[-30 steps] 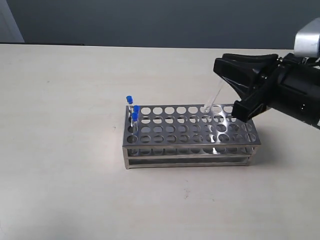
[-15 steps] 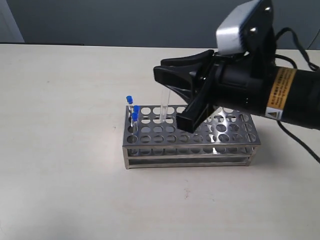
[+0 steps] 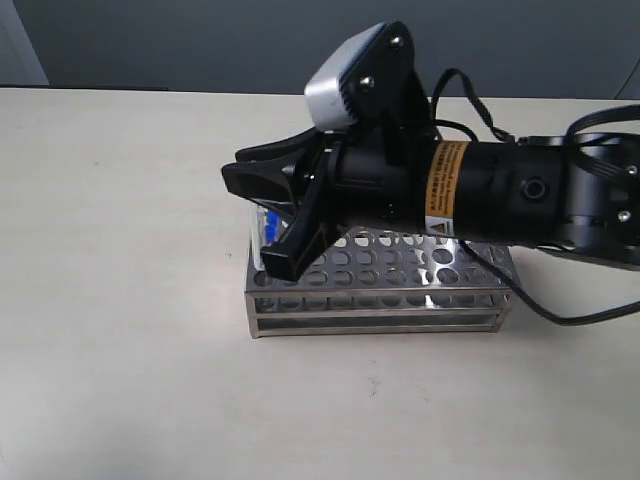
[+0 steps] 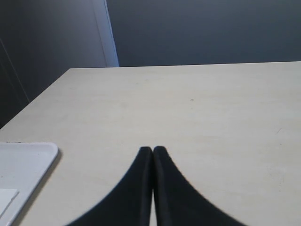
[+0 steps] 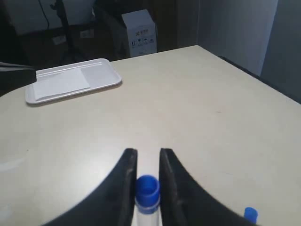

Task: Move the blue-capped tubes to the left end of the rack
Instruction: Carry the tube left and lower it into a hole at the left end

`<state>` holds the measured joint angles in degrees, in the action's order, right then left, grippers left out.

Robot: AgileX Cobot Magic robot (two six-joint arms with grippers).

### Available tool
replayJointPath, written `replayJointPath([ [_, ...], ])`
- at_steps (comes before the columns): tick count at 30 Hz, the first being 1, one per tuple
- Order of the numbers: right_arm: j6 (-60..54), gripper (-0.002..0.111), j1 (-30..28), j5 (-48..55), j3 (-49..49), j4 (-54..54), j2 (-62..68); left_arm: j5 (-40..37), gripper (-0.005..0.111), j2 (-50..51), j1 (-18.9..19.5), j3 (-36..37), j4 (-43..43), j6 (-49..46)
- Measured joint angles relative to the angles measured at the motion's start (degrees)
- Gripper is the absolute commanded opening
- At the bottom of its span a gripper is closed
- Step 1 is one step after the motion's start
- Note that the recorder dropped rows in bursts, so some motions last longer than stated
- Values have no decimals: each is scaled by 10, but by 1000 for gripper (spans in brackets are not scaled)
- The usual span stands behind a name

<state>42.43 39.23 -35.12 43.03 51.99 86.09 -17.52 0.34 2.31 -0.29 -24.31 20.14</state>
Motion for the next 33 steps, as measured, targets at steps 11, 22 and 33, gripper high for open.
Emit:
replayJointPath([
  [11,0,0,8,0,4,0,35,0,0,0,0,0,0,0],
  [22,0,0,8,0,4,0,60,0,0,0,0,0,0,0],
  [33,-58,0,8,0,4,-56,68,0,0,0,0,0,0,0],
])
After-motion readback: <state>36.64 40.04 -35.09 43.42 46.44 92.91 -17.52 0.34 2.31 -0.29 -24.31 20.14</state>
